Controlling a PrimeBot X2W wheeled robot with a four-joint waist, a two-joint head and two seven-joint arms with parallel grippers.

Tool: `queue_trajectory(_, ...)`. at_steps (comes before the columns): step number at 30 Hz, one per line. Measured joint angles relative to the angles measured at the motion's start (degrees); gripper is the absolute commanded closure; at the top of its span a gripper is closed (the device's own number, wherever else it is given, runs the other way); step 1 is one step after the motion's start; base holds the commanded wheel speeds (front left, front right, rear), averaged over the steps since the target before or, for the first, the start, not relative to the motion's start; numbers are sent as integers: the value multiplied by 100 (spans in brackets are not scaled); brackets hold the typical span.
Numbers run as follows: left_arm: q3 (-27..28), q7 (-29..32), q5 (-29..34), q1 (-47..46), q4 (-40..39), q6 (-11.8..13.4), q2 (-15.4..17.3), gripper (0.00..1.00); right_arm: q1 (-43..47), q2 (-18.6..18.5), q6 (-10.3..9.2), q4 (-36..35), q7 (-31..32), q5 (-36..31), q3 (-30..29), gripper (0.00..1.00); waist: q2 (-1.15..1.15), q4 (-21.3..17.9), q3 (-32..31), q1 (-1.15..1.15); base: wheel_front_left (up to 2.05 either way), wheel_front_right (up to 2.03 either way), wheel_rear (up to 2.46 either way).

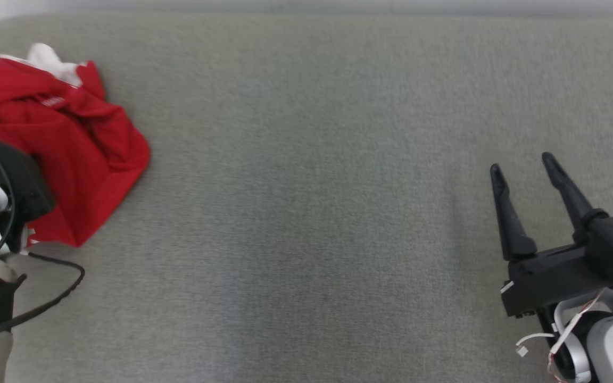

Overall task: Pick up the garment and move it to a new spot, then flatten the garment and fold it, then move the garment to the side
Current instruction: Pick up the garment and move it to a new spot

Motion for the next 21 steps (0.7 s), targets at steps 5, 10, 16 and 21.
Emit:
queue_trajectory(5, -114, 90, 420, -196, 86, 54, -36, 100, -1, -66, 0, -116, 133, 0, -176, 0, 0, -178, 352, 0, 0, 0, 0)
queue_trajectory(10, 8, 138, 681, -367, 270, 55, -216, 100, -15, -59, 0, -116, 211, 0, -196, 0, 1, -217, 566, 0, 0, 0, 0)
queue_trajectory(16, 259, 131, 994, -519, 399, 54, -381, 100, -90, 14, 0, -23, 291, 1, -143, 0, 0, -103, 500, 0, 0, 0, 0)
queue_trajectory(21, 427, 70, 1306, -664, 465, 54, -426, 100, -164, 92, 0, 135, 292, 4, -107, 0, 0, -32, 316, 0, 0, 0, 0)
